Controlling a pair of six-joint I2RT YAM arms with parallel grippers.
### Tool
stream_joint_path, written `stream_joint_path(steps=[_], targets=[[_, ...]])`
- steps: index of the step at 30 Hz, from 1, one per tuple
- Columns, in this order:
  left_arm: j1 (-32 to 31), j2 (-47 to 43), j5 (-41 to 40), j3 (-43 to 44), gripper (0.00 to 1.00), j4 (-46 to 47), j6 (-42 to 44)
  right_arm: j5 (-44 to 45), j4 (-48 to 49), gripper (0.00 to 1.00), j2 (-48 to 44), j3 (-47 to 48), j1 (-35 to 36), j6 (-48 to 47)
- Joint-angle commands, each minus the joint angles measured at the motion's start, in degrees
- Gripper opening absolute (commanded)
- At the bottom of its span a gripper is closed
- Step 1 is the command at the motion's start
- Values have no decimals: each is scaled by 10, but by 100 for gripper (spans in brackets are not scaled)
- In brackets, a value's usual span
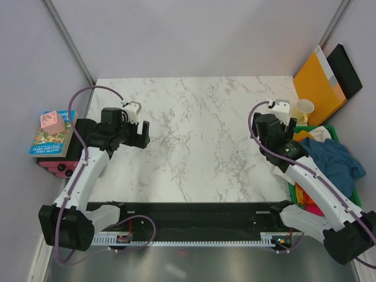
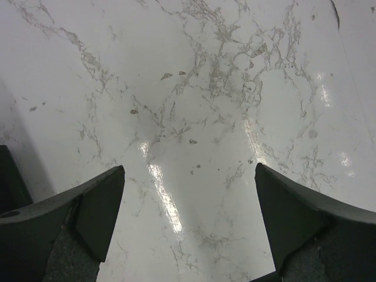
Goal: Fold and stack the t-shirts
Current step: Grab the tshirt from the pile
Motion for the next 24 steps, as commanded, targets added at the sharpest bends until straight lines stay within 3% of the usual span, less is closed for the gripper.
stream_joint_path(steps=[1,14,24], targets=[[13,7,3,12,100,21,-5,32,6,98,-21,-1,1,-2],[30,-13,-18,-6,100,33,0,26,37,98,-6,-10,1,-23],[43,-42,-16,-17,100,37,0,8,52,98,46,40,1,-36]])
